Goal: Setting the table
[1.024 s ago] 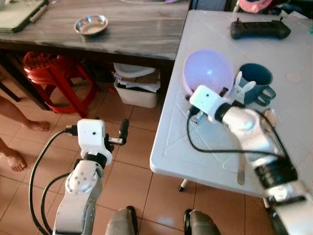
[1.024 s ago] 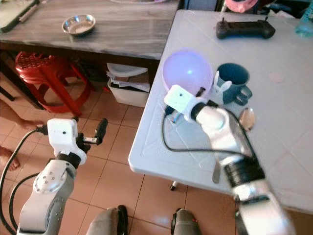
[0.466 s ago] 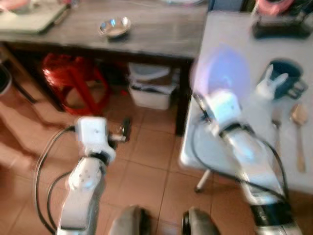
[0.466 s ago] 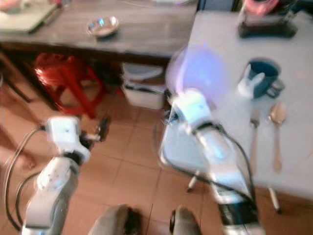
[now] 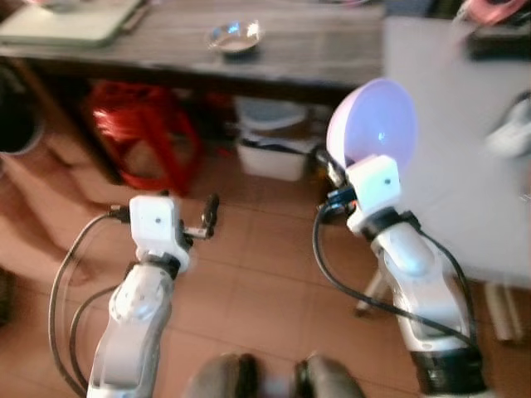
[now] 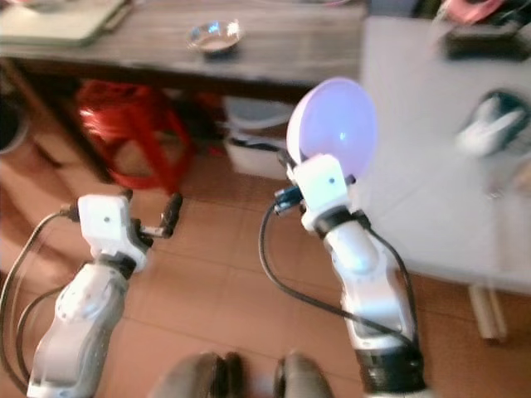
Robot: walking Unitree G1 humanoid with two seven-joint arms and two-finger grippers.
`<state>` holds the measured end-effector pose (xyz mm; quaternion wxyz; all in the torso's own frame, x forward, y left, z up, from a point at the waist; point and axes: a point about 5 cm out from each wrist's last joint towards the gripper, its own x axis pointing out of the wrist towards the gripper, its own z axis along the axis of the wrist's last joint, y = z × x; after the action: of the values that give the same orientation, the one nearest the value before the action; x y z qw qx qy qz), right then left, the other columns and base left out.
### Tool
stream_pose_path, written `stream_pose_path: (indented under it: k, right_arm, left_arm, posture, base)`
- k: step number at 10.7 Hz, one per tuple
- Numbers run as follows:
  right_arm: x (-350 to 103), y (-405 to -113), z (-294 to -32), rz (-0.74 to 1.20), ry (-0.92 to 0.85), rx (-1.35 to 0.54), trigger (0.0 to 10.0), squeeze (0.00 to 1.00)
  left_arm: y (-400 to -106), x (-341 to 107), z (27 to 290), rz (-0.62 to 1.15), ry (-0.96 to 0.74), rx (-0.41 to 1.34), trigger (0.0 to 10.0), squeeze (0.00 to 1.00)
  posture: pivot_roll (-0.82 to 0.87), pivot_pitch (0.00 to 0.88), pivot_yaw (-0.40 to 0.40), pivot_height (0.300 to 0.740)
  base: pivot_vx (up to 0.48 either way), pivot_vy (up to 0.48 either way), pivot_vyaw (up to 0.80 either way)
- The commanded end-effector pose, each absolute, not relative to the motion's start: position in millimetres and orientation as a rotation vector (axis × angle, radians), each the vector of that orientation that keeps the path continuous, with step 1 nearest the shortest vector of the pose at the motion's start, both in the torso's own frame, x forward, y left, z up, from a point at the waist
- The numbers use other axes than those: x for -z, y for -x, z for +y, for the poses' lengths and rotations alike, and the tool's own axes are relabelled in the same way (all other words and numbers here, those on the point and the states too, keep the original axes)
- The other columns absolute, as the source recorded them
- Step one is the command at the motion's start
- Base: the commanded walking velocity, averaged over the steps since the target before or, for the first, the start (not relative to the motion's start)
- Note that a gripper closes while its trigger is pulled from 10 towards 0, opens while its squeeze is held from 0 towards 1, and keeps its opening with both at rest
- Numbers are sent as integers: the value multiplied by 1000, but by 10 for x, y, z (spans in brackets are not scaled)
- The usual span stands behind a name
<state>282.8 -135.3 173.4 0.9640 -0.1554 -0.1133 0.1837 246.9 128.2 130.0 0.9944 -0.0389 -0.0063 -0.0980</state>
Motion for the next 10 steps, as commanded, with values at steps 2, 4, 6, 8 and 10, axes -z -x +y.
stream_pose_path:
  k: [2,4,6,8,10]
  right_arm:
    - [-1835,-2807,-1296,-275,303,-383,2863,0]
    - [-1826,-2809,-1291,-268,305,-384,10000,0]
    - [-1818,-2811,-1273,-263,305,-389,10000,0]
    - [-1817,-2825,-1261,-262,307,-393,10000,0]
    - [-1814,-2831,-1247,-261,306,-397,10000,0]
  left_arm:
    - [-2466,-1334,1317,-29,54,203,10000,0]
    - [-2470,-1344,1289,-37,42,221,10000,0]
    - [-2468,-1349,1276,-41,44,228,10000,0]
    - [-2468,-1355,1271,-46,44,230,10000,0]
    - [-2470,-1358,1271,-50,44,231,10000,0]
  posture:
    - [-4,155,64,740]
    - [-6,158,66,740]
    - [-6,159,63,740]
    - [-5,158,62,740]
    - [-5,157,64,740]
  base:
    - [424,139,0]
    - [480,0,0]
    - [480,0,0]
    - [480,0,0]
    - [480,0,0]
